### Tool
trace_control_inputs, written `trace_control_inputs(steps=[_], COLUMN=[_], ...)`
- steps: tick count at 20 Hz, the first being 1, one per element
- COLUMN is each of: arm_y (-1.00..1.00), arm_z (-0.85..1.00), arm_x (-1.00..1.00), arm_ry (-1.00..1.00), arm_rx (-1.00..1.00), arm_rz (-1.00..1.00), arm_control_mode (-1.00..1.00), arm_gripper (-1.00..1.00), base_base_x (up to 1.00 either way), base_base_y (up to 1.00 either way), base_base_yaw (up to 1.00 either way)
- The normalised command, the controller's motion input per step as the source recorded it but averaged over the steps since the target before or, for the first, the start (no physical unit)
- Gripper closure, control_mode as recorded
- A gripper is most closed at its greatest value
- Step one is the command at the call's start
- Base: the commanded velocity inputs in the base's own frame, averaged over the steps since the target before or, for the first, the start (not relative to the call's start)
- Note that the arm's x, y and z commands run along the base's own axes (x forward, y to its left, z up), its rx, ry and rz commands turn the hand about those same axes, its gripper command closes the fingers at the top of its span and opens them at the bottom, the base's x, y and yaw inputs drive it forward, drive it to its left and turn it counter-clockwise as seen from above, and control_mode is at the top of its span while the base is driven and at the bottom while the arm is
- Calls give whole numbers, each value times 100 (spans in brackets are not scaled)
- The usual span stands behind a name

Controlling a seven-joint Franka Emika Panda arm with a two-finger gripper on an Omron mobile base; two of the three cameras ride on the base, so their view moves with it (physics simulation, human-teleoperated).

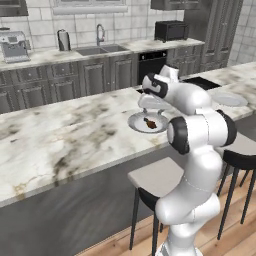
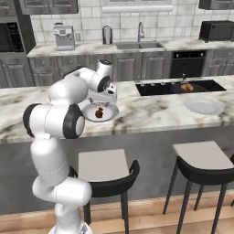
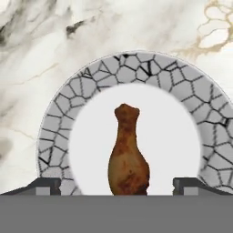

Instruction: Take the chicken drumsticks from the pan and place one on each plate on the dining counter.

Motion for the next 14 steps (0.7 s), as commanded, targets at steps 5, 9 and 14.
trace_control_inputs(steps=[5, 9, 14], arm_y=[0, 0, 5], arm_z=[38, 11, 0], arm_x=[-80, -100, -100], arm_ry=[-9, -9, 0], arm_rx=[-8, -18, -22], arm_rz=[-4, -10, -16], arm_control_mode=[-100, -100, -100], arm_gripper=[-100, -100, -100], base_base_x=[0, 0, 0], base_base_y=[0, 0, 0], base_base_yaw=[0, 0, 0])
